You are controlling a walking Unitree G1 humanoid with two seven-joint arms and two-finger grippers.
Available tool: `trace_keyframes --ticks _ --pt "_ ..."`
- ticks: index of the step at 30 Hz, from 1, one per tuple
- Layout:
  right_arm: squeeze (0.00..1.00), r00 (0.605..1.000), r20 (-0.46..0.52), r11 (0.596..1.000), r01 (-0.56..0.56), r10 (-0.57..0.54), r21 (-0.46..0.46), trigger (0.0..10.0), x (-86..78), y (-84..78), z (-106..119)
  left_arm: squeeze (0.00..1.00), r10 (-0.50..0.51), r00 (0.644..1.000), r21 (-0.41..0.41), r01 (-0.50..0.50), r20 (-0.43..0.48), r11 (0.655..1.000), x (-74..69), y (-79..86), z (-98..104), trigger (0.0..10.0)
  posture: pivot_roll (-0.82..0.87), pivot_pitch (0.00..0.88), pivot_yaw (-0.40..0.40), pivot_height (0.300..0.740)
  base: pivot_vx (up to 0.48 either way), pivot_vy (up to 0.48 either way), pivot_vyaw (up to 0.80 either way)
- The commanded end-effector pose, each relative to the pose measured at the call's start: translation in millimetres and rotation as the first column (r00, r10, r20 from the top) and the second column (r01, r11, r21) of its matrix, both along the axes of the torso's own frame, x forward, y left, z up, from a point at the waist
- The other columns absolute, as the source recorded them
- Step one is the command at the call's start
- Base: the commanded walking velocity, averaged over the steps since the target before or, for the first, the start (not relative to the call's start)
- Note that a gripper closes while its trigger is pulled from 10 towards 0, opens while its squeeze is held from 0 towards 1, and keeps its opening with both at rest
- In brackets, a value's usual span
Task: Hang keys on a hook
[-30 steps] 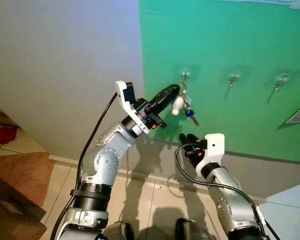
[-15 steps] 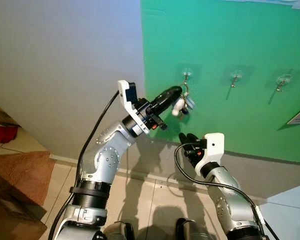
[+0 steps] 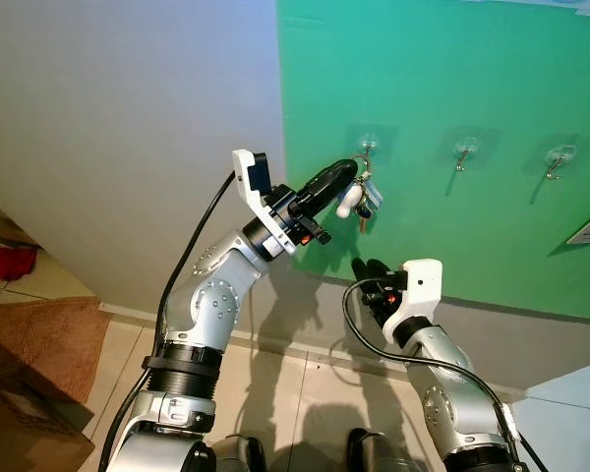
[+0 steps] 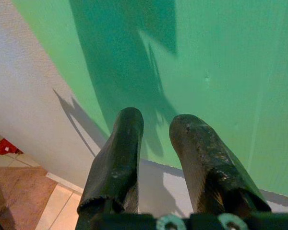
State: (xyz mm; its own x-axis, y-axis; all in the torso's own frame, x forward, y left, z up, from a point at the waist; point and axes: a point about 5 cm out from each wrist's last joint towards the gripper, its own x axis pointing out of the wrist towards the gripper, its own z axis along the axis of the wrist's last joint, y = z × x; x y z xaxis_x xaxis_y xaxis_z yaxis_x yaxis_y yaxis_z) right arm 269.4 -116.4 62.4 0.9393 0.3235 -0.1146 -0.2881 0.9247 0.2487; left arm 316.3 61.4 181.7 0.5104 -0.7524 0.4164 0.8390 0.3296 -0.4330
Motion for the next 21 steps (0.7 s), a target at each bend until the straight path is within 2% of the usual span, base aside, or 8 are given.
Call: trace_keyframes --ticks 1,8,15,21 --pt "0.00 1.000 -0.003 1.000 0.007 -0.007 0.002 10.0 -1.1 -0.5 1.3 0.00 0.006 1.000 0.005 -0.006 0.009 1.000 3.3 -0.3 1.9 10.0 -0.01 0.136 0.055 0.740 0.000 0.000 0.00" --pt "0.00 1.000 0.004 1.000 0.009 -0.009 0.011 10.0 -0.7 0.8 3.9 0.00 0.034 0.999 -0.003 -0.034 -0.019 0.999 13.2 0.8 1.0 10.0 -0.02 0.139 0.056 0.740 0.000 0.000 0.00" --pt "0.00 1.000 0.009 1.000 0.012 -0.012 0.015 10.0 -0.7 0.8 5.7 0.00 0.046 0.999 -0.004 -0.046 -0.029 0.999 17.1 -1.0 0.9 10.0 -0.02 0.140 0.060 0.740 0.000 0.000 0.00" --pt "0.00 1.000 0.012 1.000 0.018 -0.018 0.016 10.0 -0.4 0.1 7.7 0.00 0.074 0.994 0.008 -0.074 -0.076 0.997 21.5 -1.9 -8.3 10.0 -0.02 0.141 0.059 0.740 0.000 0.000 0.00"
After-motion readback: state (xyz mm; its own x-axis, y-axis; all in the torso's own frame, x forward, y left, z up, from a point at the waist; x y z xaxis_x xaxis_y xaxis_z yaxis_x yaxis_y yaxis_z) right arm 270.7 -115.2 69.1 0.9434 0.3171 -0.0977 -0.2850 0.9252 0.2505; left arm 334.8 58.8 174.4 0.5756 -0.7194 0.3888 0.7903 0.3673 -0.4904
